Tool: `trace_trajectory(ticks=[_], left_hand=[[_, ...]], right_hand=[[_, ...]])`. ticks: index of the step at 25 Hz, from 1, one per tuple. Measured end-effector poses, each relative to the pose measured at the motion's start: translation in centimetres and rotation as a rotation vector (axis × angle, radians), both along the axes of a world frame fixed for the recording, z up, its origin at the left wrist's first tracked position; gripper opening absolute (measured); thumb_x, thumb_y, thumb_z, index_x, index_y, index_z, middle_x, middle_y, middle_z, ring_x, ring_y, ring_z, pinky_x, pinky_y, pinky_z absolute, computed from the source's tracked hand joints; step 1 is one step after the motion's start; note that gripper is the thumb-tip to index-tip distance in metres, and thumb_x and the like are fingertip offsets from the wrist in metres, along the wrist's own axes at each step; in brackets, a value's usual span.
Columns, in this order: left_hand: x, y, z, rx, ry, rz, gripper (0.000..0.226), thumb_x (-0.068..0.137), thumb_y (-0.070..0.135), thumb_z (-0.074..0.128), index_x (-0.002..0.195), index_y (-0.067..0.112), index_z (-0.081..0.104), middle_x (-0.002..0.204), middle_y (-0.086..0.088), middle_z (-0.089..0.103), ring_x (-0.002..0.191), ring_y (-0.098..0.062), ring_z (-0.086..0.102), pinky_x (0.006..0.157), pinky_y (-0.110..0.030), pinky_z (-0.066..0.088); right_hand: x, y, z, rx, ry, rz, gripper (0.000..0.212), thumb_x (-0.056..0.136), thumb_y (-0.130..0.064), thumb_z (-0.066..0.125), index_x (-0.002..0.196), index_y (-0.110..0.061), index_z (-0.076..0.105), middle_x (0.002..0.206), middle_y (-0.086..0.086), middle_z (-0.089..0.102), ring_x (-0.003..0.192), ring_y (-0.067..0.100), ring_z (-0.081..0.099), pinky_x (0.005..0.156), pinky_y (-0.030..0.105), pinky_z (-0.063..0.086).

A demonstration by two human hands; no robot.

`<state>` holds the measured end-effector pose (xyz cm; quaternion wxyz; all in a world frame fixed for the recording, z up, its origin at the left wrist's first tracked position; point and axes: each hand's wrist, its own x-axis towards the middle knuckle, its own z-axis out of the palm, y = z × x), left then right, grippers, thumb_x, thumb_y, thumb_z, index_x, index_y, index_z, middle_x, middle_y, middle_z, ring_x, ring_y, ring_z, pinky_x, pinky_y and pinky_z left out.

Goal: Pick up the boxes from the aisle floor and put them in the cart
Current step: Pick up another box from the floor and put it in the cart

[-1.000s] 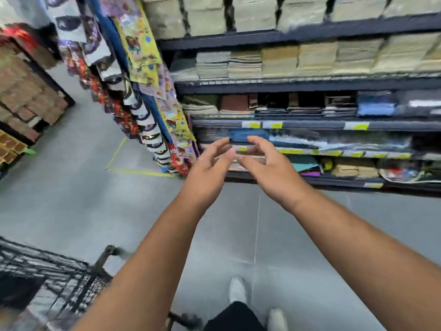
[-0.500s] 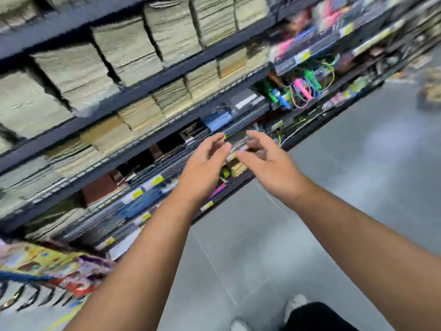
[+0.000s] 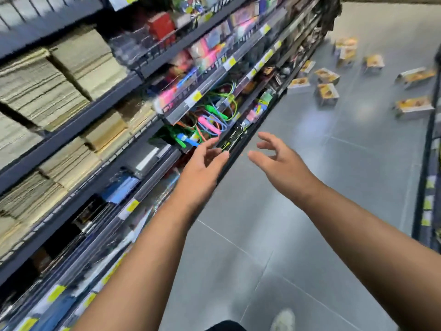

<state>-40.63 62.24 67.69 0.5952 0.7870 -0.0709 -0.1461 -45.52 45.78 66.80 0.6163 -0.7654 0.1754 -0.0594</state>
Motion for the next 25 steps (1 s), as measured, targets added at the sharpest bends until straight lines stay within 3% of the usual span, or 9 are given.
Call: trace_trajectory(ticks=[3,7,13,16,21,25], left_hand=[[4.8,-6.6,-0.2,0.011,-0.013,-0.077,0.039,0.09,0.039,0.063,0.128,0.036,0.054,0.121,0.011,0.061,0.095,-0.003,0.06,0.092,-0.031,0.047],[12.8,-14.7,-1.0,0.032,-0.032,-0.199,0.04,0.091,0.038,0.062,0.13,0.033,0.053,0.126,0.009,0.06,0.115,-0.002,0.056,0.103,-0.027,0.041],[27.1,-27.1,-2.0,0.021,-0.047,-0.428,0.054,0.078,0.049,0.062,0.129,0.033,0.053,0.128,0.005,0.06,0.115,-0.004,0.058,0.099,-0.026,0.045],[32.5,-32.7,-1.5,0.051,-0.042,-0.525,0.048,0.087,0.043,0.064,0.132,0.031,0.051,0.131,0.003,0.058,0.111,-0.004,0.058,0.093,-0.022,0.045],[40.2,-43.5,-1.6,0.049,-0.031,-0.634,0.058,0.076,0.056,0.062,0.13,0.037,0.051,0.128,0.009,0.059,0.114,-0.01,0.06,0.102,-0.041,0.048],[46.0,-53.0,-1.5,0.041,-0.023,-0.651,0.05,0.088,0.043,0.062,0.135,0.033,0.05,0.13,0.009,0.057,0.12,-0.011,0.056,0.104,-0.044,0.046]], right_hand=[[3.3,-6.7,0.7,-0.014,0.02,-0.077,0.052,0.088,-0.038,0.065,0.137,-0.035,0.045,0.127,-0.009,0.051,0.089,0.006,0.058,0.072,0.02,0.044],[9.1,-14.3,0.2,-0.021,0.023,-0.172,0.054,0.088,-0.037,0.066,0.138,-0.035,0.044,0.13,-0.006,0.051,0.099,0.013,0.06,0.072,0.02,0.045],[19.6,-24.4,-0.2,-0.021,0.017,-0.39,0.059,0.088,-0.036,0.066,0.141,-0.033,0.041,0.133,-0.006,0.05,0.098,0.011,0.06,0.072,0.023,0.044],[23.9,-29.0,0.6,-0.013,0.035,-0.481,0.058,0.089,-0.035,0.066,0.141,-0.032,0.041,0.133,-0.006,0.05,0.098,0.009,0.059,0.071,0.019,0.045],[30.2,-37.8,0.4,-0.031,0.029,-0.559,0.058,0.088,-0.036,0.066,0.141,-0.034,0.041,0.134,-0.006,0.049,0.097,0.006,0.06,0.071,0.019,0.044],[36.0,-47.5,-0.3,-0.061,0.04,-0.571,0.057,0.089,-0.035,0.065,0.14,-0.035,0.041,0.134,-0.006,0.049,0.093,-0.001,0.058,0.07,0.02,0.045]])
